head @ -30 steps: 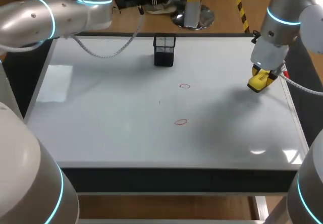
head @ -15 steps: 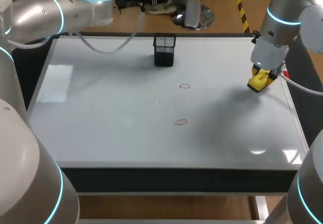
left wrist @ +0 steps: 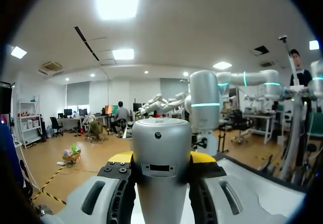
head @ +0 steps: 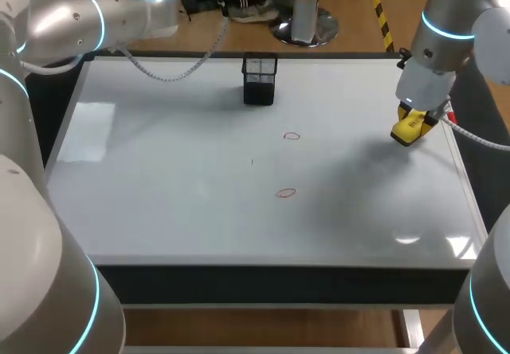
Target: Pick up the inspection probe, press it on each red-marked spot on the whiteboard one by one, put down the probe, pick up the eraser, and wipe off all the red marks.
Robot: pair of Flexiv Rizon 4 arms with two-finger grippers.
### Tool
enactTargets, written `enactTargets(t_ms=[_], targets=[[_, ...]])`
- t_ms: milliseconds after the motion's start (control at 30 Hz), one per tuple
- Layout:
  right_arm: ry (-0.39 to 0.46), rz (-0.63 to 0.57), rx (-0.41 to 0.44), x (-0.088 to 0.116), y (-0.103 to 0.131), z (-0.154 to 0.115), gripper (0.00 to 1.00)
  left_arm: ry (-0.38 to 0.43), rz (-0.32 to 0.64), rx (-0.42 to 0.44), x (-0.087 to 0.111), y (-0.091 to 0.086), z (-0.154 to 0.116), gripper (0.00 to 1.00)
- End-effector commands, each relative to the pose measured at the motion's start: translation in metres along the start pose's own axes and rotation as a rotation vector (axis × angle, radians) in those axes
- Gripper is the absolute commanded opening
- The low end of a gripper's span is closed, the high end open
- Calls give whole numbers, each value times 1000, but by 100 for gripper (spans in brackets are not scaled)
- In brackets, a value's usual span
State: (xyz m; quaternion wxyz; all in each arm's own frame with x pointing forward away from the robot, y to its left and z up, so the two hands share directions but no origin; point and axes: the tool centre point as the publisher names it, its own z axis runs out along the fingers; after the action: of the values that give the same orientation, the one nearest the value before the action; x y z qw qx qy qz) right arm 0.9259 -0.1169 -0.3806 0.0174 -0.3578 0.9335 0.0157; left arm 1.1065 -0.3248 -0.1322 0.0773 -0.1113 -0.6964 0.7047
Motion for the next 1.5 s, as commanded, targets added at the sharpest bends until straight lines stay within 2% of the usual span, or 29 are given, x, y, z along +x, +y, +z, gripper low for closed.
enactTargets(t_ms=[33, 133, 300, 500, 900, 1100, 1500], targets=[[3, -2, 1, 0, -1, -1, 0, 6, -1, 1, -2, -1, 0, 0], [3, -2, 1, 0, -1, -1, 0, 6, -1, 1, -2, -1, 0, 0], [-11, -59, 0, -19, 22, -2, 0, 6, -1, 1, -2, -1, 0, 0], [-15, -160, 4, -41, 58, -5, 0, 6, -1, 1, -2, -1, 0, 0], [10, -453, 32, -94, 146, -5, 0, 6, -1, 1, -2, -1, 0, 0], [15, -545, 33, -118, 177, -1, 0, 6, -1, 1, -2, -1, 0, 0], [19, -673, -13, -161, 215, 14, 0, 6, -1, 1, -2, -1, 0, 0]])
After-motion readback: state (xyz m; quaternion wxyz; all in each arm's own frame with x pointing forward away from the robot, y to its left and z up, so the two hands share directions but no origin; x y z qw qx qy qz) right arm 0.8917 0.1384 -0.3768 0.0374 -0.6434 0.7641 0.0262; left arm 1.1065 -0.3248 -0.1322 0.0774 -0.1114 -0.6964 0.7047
